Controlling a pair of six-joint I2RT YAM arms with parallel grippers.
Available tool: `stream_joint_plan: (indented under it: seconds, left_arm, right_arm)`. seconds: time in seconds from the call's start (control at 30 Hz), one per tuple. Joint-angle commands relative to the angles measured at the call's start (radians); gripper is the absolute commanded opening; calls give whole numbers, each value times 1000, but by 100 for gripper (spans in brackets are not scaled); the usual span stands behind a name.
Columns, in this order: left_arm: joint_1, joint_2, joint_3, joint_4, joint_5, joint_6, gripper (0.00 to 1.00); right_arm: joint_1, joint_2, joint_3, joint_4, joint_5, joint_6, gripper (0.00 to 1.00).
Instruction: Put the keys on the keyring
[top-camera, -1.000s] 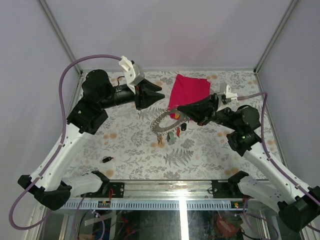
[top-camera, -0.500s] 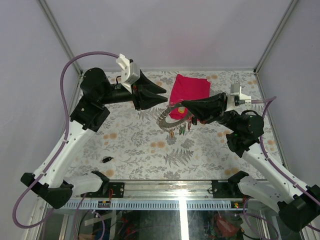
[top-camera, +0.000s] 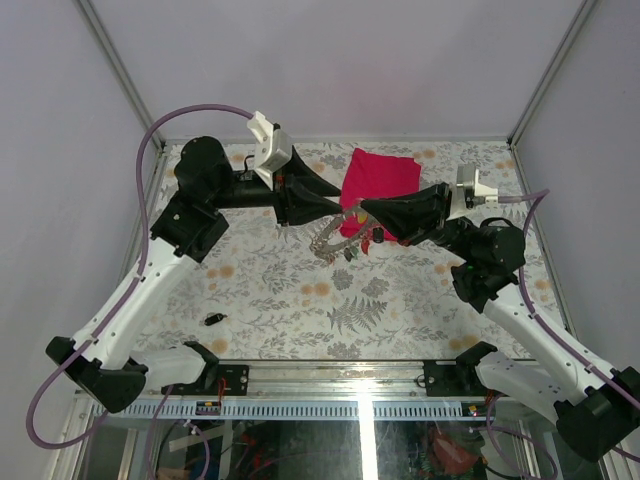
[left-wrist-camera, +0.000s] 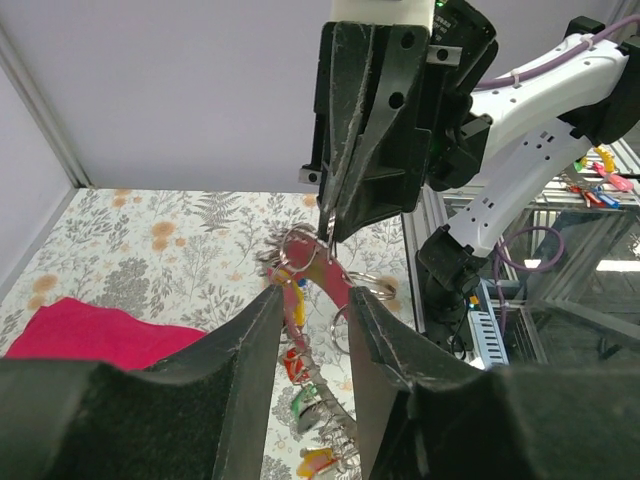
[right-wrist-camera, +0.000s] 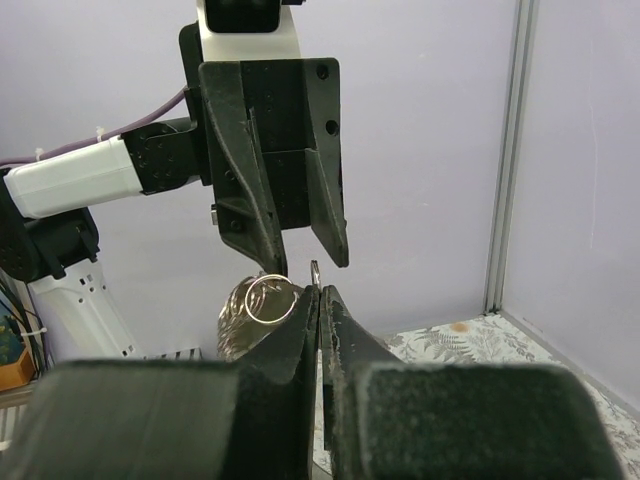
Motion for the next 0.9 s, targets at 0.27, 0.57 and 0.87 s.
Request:
stream_joint_plan:
  seconds: [0.27,0.57,0.87]
  left_arm:
    - [-55,17,-1,61,-9,-9,34]
    - [-55,-21,1,25,-113,15,37]
    - [-55,-47,-20,14,-237,21,49]
  right_arm:
    - [4,-3,78,41,45,-38,0]
    - [4,-41,157,-244,-11,-232,0]
    - [3,-26,373,-766,-57,-481,0]
